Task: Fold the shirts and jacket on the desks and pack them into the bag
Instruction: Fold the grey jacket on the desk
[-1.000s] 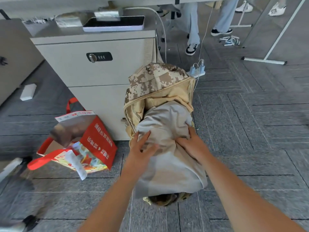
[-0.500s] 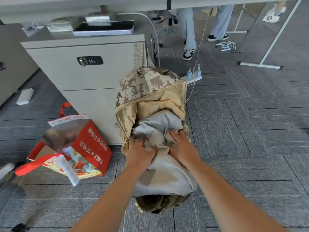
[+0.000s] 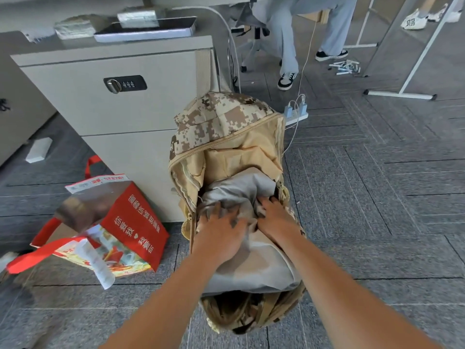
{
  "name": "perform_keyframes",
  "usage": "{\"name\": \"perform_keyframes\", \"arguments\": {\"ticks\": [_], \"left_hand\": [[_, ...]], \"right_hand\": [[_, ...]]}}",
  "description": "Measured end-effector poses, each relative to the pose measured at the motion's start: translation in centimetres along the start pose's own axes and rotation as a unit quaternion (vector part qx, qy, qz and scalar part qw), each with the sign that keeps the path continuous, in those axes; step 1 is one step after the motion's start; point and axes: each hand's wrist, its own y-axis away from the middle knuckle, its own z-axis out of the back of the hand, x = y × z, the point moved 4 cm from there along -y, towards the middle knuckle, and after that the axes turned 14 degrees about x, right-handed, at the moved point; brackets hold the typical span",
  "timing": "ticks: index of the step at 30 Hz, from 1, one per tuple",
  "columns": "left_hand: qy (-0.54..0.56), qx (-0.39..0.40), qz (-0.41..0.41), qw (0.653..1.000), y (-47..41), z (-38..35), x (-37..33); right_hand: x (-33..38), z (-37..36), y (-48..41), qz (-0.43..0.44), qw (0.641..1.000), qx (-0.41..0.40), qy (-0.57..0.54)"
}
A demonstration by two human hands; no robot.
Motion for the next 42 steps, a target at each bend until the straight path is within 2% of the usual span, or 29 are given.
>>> {"name": "perform_keyframes", "arguments": {"ticks": [4,8,11,15,18,22,24,27,28,31,35,37,39,42], "left_hand": [[0.079,0.050,0.070,0.993,-1.4,-0.3,0.9],[0.143,0.104,0.137,0.975,-2.1,-0.1,1.0],[0.152,0.100,0.117,0.976,-2.4,0.7,0.0],[0.097,0.043,0.050,0.993,-1.1,1.6,-2.0],[0.213,-0.033,-0.016,0.976,-0.8,2.8,-2.6],[0.261,0.018,-0.046,0.964,-2.8,3.3,-2.1],[0.269,-0.003,-0.060,0.961,-4.1,2.9,-1.4],[0.374,-0.017,-0.048,0.926,-6.2,1.1,-0.9],[0.349,-0.026,-0.044,0.936,-6.7,0.3,-0.6],[0.418,-0.027,-0.034,0.907,-7.6,-1.1,-0.2],[0.373,-0.070,-0.088,0.921,-7.1,-0.1,-0.6],[0.386,-0.020,-0.099,0.917,-5.8,0.4,-1.5],[0.346,-0.020,-0.103,0.932,-3.9,0.4,-2.2],[0.325,0.041,-0.091,0.940,0.2,-0.6,-3.8]], "right_hand": [[-0.2,0.3,3.3,0.084,0.993,-0.052,-0.064],[0.0,1.0,6.8,0.093,0.993,-0.049,-0.059],[0.7,1.6,8.6,0.099,0.992,-0.048,-0.058],[1.6,1.4,9.5,0.124,0.990,-0.044,0.042],[2.0,2.0,7.9,0.118,0.991,-0.055,0.039],[3.5,3.7,4.7,0.088,0.993,-0.038,0.074],[4.0,4.0,3.1,0.072,0.993,-0.028,0.086],[2.8,2.2,0.7,0.056,0.996,0.010,0.066],[2.1,1.3,0.0,0.050,0.997,0.019,0.054],[0.7,-0.2,-1.4,0.040,0.999,0.021,0.028],[0.9,0.8,0.1,0.058,0.998,0.003,-0.038],[0.9,1.6,2.9,0.077,0.995,-0.036,-0.057],[0.4,2.0,6.2,0.079,0.993,-0.068,-0.060],[-0.9,2.4,9.8,0.046,0.994,-0.081,-0.052]]}}
